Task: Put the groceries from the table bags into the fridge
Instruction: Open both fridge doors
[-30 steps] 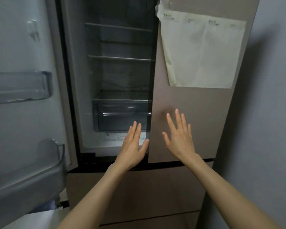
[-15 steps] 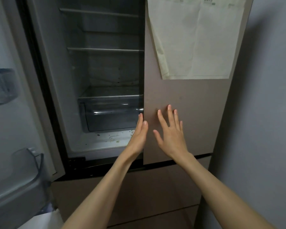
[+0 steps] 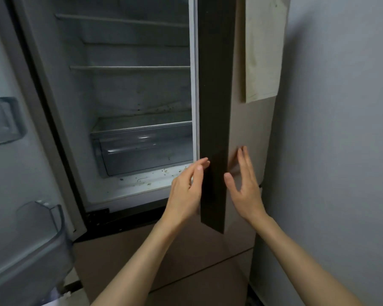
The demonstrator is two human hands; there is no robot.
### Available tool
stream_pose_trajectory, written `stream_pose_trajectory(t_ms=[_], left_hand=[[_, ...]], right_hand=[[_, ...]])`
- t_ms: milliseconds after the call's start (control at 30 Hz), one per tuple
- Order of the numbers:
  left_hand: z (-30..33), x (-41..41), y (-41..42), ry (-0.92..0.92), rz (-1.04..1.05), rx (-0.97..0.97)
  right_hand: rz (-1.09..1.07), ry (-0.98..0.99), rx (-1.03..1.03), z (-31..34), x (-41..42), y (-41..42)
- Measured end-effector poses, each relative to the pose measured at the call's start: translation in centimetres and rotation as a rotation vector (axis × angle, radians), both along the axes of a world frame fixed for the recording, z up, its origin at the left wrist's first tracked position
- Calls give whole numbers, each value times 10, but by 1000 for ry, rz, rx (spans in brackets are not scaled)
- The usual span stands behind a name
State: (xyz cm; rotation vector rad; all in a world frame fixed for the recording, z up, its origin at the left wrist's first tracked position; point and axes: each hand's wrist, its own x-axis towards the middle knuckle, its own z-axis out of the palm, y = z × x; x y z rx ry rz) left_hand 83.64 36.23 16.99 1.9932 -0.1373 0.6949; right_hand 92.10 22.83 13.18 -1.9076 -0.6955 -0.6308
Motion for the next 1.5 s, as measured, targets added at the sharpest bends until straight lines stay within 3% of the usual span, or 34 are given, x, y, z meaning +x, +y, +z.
stream_pose_trajectory(t_ms=[100, 267, 533, 667, 833, 1033, 1267, 1500], left_hand=[[12, 8, -12, -30, 56, 53], [10, 12, -43, 26, -70, 189], [1, 17, -88, -147, -21, 471], [-3, 18, -126, -240, -30, 456], [-7, 29, -158, -167, -31, 432], [-3, 52, -200, -93, -104, 575], [3, 85, -247, -40, -161, 622], [9, 110, -278, 42, -184, 639]], right_hand=[[-21, 35, -47, 5, -11, -26], [-98, 9, -69, 9, -25, -62], [-192, 29, 8, 8, -27, -138], [-285, -69, 31, 15, -21, -181], [-362, -190, 15, 17, -18, -206], [-336, 24, -123, 22, -8, -231], [-356, 170, -3, 36, 27, -262], [-357, 264, -53, 42, 57, -281]])
